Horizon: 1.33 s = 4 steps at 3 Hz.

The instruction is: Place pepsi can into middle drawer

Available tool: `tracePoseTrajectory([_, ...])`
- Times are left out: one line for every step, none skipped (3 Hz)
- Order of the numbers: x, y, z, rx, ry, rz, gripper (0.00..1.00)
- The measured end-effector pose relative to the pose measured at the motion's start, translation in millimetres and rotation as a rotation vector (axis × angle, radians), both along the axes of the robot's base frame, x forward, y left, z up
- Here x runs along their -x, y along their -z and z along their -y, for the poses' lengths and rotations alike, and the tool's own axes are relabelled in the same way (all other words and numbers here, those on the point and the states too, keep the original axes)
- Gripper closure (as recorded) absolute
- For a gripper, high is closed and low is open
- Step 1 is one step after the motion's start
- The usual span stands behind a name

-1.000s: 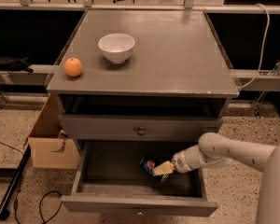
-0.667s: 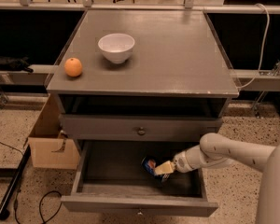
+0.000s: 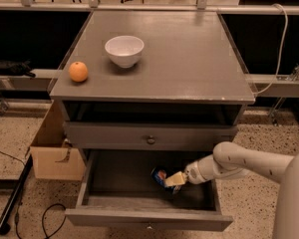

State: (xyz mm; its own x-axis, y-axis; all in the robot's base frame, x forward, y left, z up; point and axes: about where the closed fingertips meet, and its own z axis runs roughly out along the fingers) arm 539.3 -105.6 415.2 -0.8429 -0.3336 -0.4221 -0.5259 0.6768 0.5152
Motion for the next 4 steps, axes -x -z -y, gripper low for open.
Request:
tracePoseTrajectory([0.0,0.0,-0.1,0.000,0.000,0.000,0.28])
tracePoseTrajectory([0.0,0.0,-0.1,0.000,0.000,0.000,0.05])
tracePoseTrajectory([0.1,0.1,-0.2,0.000,0.000,0.000,0.00])
tracePoseTrajectory([0.1,0.1,-0.2,0.000,0.000,0.000,0.00])
